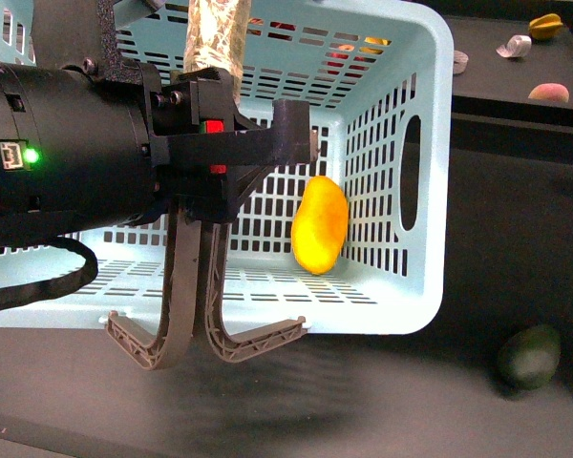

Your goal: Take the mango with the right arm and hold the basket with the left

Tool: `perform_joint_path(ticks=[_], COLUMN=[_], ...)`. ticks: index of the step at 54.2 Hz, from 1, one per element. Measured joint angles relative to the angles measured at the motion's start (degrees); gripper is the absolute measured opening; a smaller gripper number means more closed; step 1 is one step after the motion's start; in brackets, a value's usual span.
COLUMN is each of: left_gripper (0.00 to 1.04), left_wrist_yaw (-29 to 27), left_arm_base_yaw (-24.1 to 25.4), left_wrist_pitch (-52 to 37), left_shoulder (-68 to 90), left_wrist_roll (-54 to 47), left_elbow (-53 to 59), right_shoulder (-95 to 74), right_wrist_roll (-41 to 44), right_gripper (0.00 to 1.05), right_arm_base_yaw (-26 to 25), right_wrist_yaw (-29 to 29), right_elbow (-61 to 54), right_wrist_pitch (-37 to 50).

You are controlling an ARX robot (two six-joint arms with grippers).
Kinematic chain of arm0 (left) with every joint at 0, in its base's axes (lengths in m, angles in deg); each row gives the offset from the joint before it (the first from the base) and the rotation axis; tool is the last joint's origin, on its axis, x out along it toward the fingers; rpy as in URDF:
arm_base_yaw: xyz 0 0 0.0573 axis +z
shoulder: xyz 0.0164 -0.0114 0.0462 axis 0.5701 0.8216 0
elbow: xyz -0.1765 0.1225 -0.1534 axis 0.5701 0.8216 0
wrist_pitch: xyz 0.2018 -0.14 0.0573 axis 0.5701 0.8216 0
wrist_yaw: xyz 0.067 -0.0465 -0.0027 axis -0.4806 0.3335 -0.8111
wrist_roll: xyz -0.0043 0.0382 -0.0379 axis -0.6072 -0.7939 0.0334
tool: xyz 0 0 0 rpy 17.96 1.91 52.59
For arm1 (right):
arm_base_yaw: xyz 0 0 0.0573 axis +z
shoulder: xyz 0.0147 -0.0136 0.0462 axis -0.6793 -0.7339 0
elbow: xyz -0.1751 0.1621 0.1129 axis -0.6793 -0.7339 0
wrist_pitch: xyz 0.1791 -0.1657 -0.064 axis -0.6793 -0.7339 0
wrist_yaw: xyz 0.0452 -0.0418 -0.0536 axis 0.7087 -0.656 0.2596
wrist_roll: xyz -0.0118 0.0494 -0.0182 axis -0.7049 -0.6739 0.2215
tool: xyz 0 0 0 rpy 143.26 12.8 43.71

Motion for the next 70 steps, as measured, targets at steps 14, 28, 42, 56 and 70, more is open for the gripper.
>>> perform_joint_path(ticks=[14,28,42,56,70], left_gripper=[0.07,0.07,0.07,0.07,0.07], left_wrist_yaw=[0.04,0.0,0.0,0.0,-16.5], left_arm_base_yaw=[0.02,0.0,0.0,0.0,-1.25], left_wrist_pitch=[0.0,0.0,0.0,0.0,-11.26], left_shoulder=[0.0,0.0,0.0,0.0,6.69], left_wrist_roll=[0.0,-0.09,-0.09,-0.07,7.74], left_elbow=[0.0,0.0,0.0,0.0,-2.12], right_shoulder=[9.97,9.97,9.97,9.97,10.03], right_wrist_roll=[0.0,0.02,0.02,0.11,0.13], right_gripper=[0.02,0.02,0.02,0.31,0.75], right_arm_base_yaw=[-0.02,-0.02,0.0,-0.02,-0.02], right_wrist_yaw=[0.04,0.04,0.04,0.04,0.22], right_elbow=[0.04,0.07,0.04,0.04,0.04], right_wrist_pitch=[-10.4,-10.43,-10.43,-10.43,-10.45])
